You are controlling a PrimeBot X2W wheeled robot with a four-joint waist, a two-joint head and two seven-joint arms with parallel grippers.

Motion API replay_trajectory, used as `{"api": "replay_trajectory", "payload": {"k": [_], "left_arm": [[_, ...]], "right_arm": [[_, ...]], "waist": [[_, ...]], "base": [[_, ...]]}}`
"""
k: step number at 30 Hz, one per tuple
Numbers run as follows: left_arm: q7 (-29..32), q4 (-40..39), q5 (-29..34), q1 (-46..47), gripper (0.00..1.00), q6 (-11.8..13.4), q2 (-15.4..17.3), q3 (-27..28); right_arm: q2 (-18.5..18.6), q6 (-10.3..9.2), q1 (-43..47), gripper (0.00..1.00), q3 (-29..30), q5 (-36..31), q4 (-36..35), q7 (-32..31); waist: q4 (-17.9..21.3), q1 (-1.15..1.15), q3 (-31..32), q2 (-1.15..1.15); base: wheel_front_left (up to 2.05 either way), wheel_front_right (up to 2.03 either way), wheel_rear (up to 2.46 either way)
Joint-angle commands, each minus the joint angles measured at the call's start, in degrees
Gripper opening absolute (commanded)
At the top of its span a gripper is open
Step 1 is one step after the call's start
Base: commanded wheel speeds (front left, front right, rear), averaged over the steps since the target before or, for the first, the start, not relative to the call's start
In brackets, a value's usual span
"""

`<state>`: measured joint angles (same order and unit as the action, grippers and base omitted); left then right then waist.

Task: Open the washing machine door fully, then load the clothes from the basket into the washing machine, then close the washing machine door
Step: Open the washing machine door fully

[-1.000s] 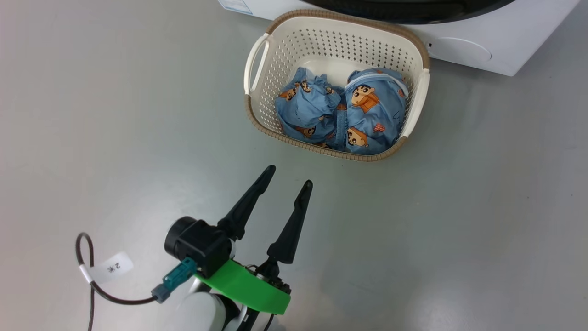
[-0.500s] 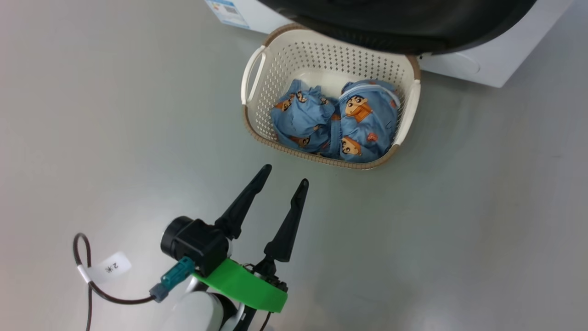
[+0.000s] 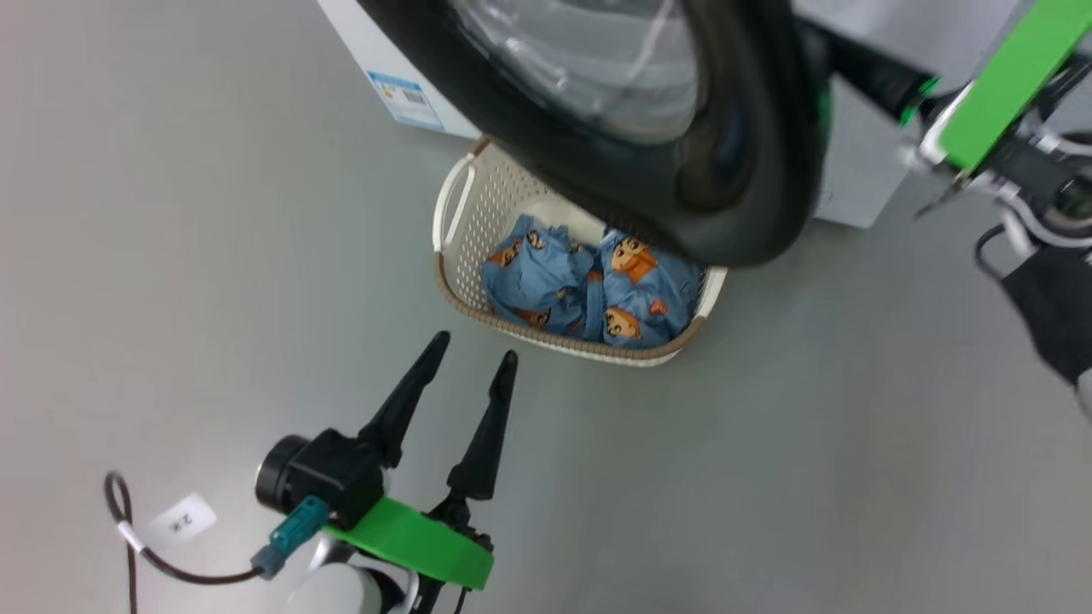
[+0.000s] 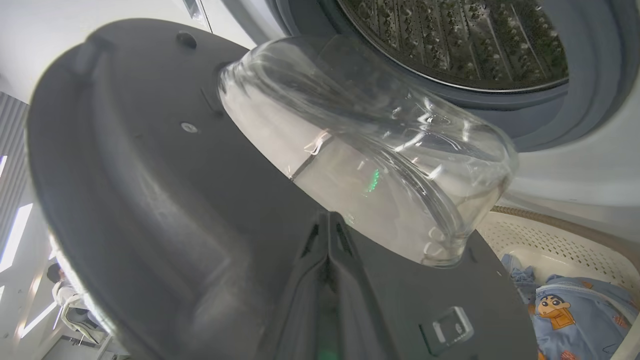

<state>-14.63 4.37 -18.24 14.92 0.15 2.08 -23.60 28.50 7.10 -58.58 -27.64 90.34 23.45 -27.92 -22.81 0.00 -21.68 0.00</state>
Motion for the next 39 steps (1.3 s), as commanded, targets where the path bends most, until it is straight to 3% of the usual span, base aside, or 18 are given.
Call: {"api": "replay_trajectory", "payload": {"k": [1, 19, 33, 39], "left_arm": [[-0.37, -1.03, 0.60, -0.87, 1.00, -0.30, 0.80, 2.55], [-0.37, -0.06, 2.62, -7.48, 1.00, -2.50, 0.79, 6.83], [-0.37, 0.51, 3.25, -7.97, 1.00, -3.45, 0.79, 8.22], [-0.37, 0.74, 3.73, -8.41, 1.00, -3.66, 0.79, 9.13]], "right_arm": [[-1.17, 0.39, 2.23, 0.00, -1.06, 0.03, -2.52, -0.49], [-6.58, 0.39, 14.93, 0.00, -5.54, 0.33, -8.45, 0.40], [-13.10, 0.39, 16.72, 0.00, -9.45, -0.69, -7.10, 1.04], [-13.69, 0.39, 17.12, 0.00, -10.28, -1.41, -6.51, 1.89]], "waist": [[0.36, 0.01, 2.47, 0.00], [-3.43, 0.01, 10.91, 0.00], [-5.30, 0.01, 12.77, 0.00], [-4.75, 0.00, 13.73, 0.00]], "base": [[0.00, 0.00, 0.00], [0.00, 0.00, 0.00], [0.00, 0.00, 0.00], [0.00, 0.00, 0.00]]}}
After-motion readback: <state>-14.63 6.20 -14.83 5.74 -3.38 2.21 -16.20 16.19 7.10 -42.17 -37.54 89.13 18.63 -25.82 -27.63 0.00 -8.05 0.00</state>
